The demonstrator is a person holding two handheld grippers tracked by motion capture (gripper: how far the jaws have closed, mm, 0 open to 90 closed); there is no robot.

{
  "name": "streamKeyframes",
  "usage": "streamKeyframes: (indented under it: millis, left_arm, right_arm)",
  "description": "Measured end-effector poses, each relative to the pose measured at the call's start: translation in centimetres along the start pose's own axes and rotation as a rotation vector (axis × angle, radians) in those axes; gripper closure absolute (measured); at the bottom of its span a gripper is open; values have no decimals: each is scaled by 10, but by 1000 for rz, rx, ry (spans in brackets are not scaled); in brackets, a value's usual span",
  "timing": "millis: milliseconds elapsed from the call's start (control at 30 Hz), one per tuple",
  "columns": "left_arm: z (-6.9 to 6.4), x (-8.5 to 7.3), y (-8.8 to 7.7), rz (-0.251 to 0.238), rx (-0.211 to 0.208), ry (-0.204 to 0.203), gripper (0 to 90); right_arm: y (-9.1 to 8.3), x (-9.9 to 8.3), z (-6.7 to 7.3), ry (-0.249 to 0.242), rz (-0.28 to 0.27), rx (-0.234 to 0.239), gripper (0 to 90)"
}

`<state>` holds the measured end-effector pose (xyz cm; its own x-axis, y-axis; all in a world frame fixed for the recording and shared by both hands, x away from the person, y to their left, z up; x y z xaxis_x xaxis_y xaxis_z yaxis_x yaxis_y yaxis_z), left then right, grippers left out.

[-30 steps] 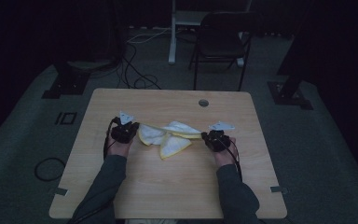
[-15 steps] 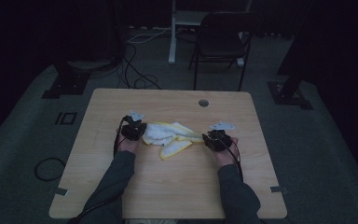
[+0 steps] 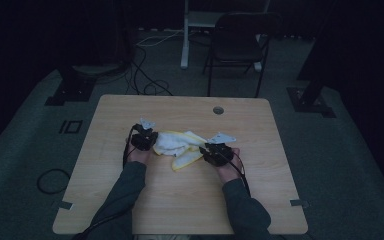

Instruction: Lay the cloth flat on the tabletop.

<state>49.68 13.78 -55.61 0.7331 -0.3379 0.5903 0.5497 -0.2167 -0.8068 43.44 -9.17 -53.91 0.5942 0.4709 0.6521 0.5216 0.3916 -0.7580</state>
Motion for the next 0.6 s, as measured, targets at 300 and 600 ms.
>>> streamKeyframes:
  millis: [300, 600]
  left_arm:
    - [1, 0, -1, -3, 0, 0, 898]
    - [2, 1, -3, -9, -1, -1, 898]
  right_arm:
    - [15, 15, 21, -17, -14, 31, 669]
    - [30, 28, 27, 42, -15, 67, 615]
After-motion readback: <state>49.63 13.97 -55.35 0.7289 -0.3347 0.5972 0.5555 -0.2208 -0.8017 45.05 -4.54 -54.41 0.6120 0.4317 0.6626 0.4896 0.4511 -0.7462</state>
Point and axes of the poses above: each handheld gripper's, and its own axes: y roughly forward along the jaws, x roughly out of its top, z roughly to its left, the point moved 7 cm from there along y, roughly forward along the jaws, and after that the axes turned 13 degrees about z, right-handed, at the moved point
